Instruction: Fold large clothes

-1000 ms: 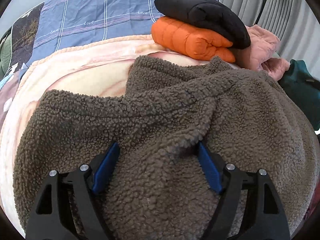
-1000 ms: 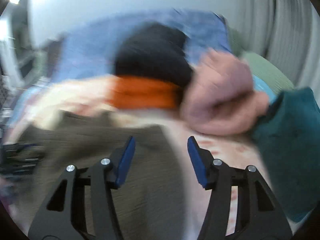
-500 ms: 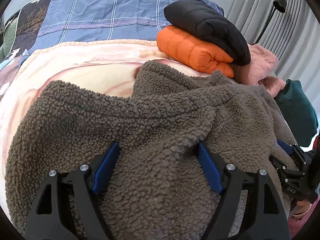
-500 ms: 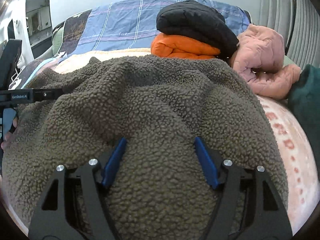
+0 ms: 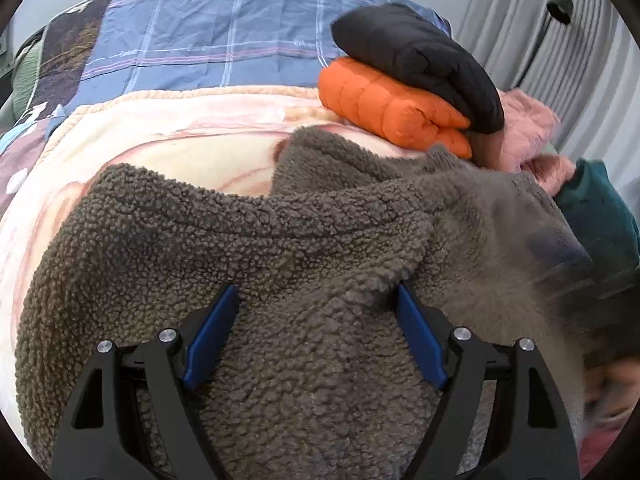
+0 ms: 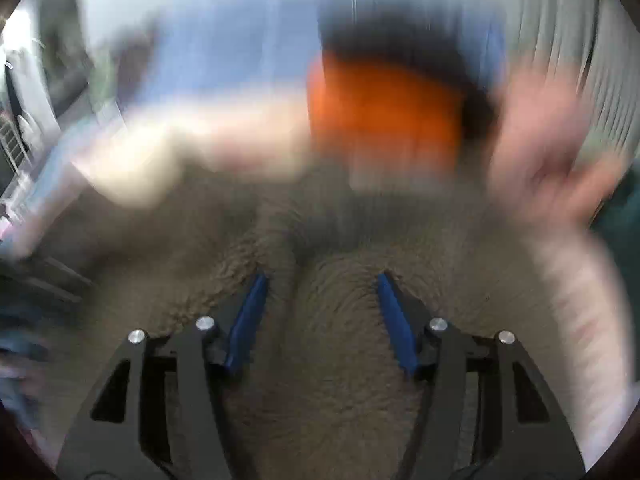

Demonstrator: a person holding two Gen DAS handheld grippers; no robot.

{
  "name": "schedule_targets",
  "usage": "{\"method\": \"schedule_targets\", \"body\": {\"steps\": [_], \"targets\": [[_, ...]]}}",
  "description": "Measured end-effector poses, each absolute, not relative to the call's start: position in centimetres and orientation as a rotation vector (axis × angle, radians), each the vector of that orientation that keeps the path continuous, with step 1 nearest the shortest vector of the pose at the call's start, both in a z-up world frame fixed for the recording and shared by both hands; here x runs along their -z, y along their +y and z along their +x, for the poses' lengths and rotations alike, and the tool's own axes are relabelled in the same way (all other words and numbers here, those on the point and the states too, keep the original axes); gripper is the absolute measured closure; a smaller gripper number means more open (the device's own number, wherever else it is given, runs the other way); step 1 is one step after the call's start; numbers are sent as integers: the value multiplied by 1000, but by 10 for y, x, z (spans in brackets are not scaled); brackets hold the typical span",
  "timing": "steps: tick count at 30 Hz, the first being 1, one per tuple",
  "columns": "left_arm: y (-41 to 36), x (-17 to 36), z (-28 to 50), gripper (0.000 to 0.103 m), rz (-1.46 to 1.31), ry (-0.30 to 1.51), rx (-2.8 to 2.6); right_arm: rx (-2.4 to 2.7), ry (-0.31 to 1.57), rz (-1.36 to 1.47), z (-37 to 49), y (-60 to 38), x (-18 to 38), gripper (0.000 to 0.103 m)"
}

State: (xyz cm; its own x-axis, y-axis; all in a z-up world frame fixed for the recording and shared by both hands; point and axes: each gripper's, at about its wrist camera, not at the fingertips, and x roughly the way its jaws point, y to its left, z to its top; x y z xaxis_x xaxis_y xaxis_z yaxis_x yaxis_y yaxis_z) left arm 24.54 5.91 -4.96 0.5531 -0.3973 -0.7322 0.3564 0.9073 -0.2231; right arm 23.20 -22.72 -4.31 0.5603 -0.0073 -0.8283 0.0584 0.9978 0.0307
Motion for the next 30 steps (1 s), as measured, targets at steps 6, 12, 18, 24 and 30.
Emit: {"method": "schedule_targets", "body": {"steps": [6,12,18,24,30], "targets": [[92,47,251,22,-198,865,362,74,941,-64,227,-206,31,40],[115,44,256,28,-224,885,264,56,946,-36,234,-218,26,40],[109,46,266,27,-123,930,220,-43,906,156,227,-230,-25,56],[90,58,276,20,-35,991,193,-99,1042,143,285,-194,13,56],[111,66,282,19,-176,988,238,-43,1080,17,311,-172,50,45]]}}
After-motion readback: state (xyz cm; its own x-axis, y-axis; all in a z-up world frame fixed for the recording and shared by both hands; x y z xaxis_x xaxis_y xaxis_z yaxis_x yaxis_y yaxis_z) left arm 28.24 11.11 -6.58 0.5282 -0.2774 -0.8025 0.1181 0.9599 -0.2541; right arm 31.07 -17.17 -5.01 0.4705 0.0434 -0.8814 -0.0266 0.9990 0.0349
